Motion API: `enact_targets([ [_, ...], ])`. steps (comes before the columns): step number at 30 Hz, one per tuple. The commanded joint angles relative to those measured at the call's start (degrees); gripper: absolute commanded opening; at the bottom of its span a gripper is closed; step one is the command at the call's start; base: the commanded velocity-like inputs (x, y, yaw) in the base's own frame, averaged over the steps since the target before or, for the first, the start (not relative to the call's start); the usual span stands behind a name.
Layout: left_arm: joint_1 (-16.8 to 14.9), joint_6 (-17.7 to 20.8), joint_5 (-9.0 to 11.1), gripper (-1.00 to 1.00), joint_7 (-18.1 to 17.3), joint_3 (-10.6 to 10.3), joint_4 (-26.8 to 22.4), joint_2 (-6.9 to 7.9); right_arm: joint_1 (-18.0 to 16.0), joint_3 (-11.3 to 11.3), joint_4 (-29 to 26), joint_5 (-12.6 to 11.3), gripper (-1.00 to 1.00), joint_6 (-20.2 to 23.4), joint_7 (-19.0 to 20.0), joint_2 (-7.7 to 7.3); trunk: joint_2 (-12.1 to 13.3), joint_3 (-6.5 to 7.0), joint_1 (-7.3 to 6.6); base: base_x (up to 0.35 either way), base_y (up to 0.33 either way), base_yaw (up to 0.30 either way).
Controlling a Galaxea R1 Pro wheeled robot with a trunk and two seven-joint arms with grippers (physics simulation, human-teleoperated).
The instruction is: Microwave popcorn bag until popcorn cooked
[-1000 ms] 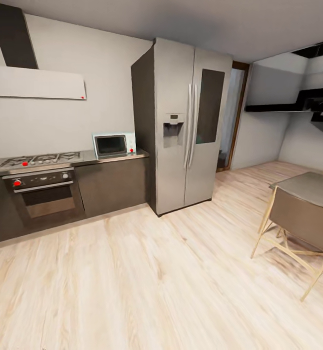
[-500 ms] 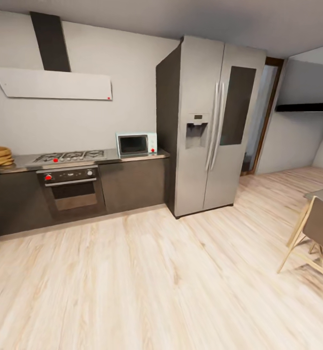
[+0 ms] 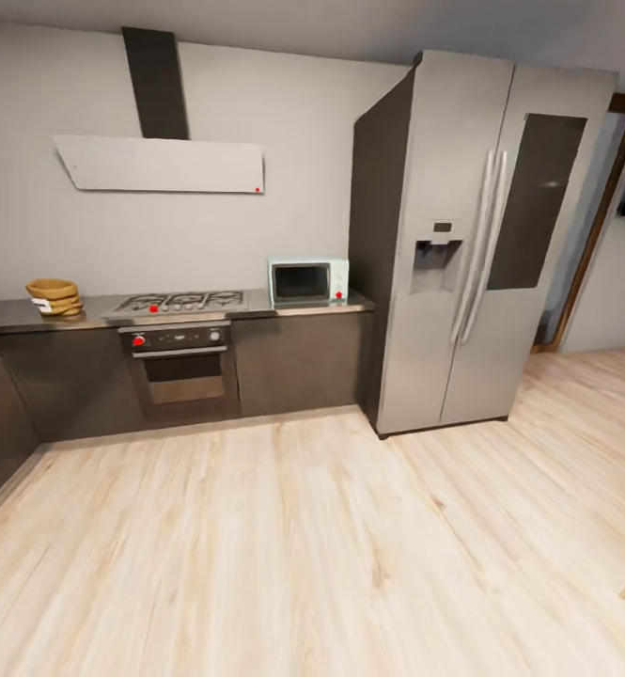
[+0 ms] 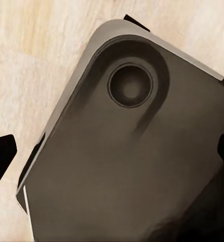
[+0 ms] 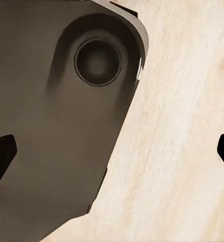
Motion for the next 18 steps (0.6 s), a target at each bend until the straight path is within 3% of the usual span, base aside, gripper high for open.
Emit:
enact_targets([
  [1,0.0,0.1,0.3,1.00,0.1,0.1,-0.1,0.01,0.0,0.2,0.0,0.0,1.00,0.0,0.0,0.02,0.0,-0.05,0.03,0.321,0.000,0.180],
  [18,0.0,1.4,0.2,1.00,0.1,0.0,-0.1,-0.15,0.0,-0.2,0.1,-0.2,1.00,0.0,0.0,0.51,0.0,-0.05,0.03,0.322,0.000,0.011],
])
